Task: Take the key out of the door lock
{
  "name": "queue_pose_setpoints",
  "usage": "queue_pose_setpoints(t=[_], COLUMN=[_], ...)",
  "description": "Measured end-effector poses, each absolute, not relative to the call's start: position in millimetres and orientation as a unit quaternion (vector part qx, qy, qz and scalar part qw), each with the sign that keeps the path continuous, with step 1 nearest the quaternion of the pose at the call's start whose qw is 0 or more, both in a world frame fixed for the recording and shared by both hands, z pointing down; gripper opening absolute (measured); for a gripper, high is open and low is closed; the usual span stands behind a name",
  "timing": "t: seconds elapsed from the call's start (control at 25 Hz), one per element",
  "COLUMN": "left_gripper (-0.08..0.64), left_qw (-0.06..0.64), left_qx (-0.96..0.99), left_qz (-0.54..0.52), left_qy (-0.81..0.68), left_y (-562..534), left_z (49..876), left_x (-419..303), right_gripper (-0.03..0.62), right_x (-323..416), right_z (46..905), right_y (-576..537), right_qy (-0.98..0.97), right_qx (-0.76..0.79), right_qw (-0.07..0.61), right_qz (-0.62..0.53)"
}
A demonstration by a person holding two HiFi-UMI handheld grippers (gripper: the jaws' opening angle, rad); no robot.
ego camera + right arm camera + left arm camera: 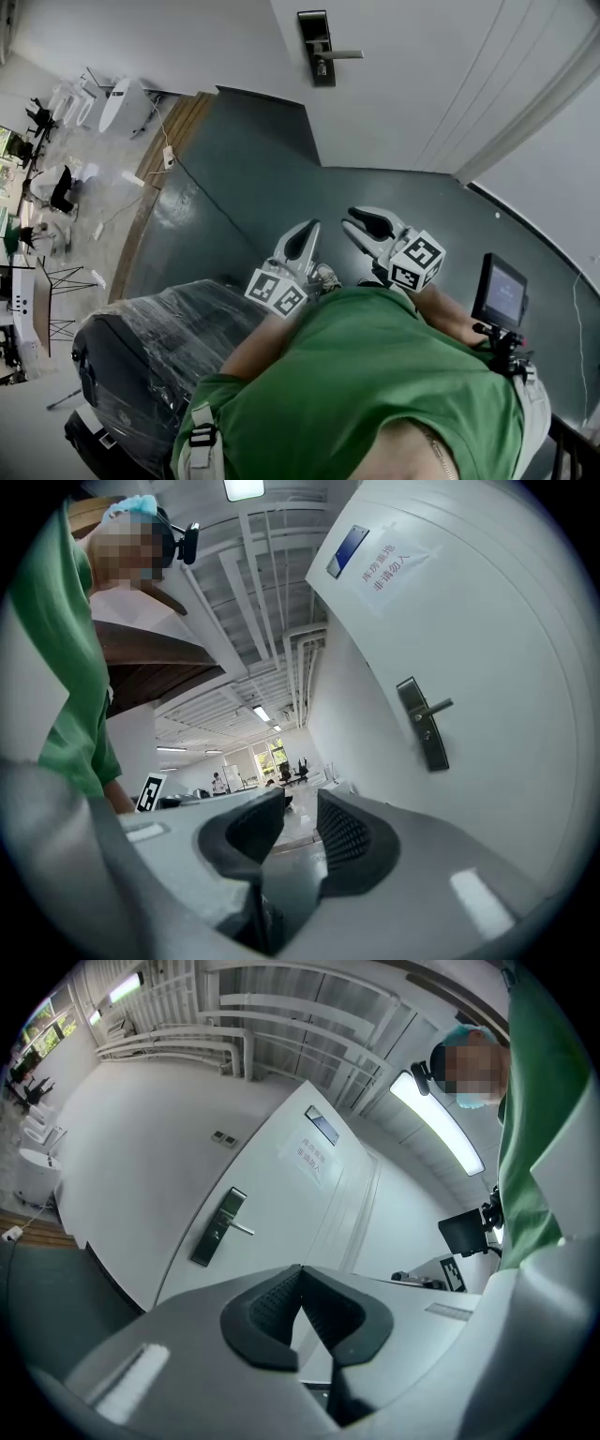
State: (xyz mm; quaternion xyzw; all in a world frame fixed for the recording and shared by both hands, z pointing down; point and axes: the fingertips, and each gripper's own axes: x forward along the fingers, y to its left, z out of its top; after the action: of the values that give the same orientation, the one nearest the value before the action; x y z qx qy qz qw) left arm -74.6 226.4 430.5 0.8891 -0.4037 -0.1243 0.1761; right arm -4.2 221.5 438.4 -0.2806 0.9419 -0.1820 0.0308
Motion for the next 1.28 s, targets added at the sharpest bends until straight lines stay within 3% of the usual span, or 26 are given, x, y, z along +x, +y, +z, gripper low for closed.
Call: queue_pose_setpoints(t=[0.6,1.28], left_gripper=[0.006,0.006], left_qw=[0.17,0.197], left_qx=[0.889,0.896], left_qz=[-0.135,-0.137], left_qy=[-0.403,-0.373], left_y=[175,145], left_z=[452,447], left_x=[-128,-121], right_gripper=[0.109,0.11], right_x=[-34,-7], right_z=[457,451], right_y=[162,136], right_qy=[0.932,0.908], right_qx=[-0.317,-0.379], right_qw=[0.04,0.029], right_qz=[-0.171,-0.175])
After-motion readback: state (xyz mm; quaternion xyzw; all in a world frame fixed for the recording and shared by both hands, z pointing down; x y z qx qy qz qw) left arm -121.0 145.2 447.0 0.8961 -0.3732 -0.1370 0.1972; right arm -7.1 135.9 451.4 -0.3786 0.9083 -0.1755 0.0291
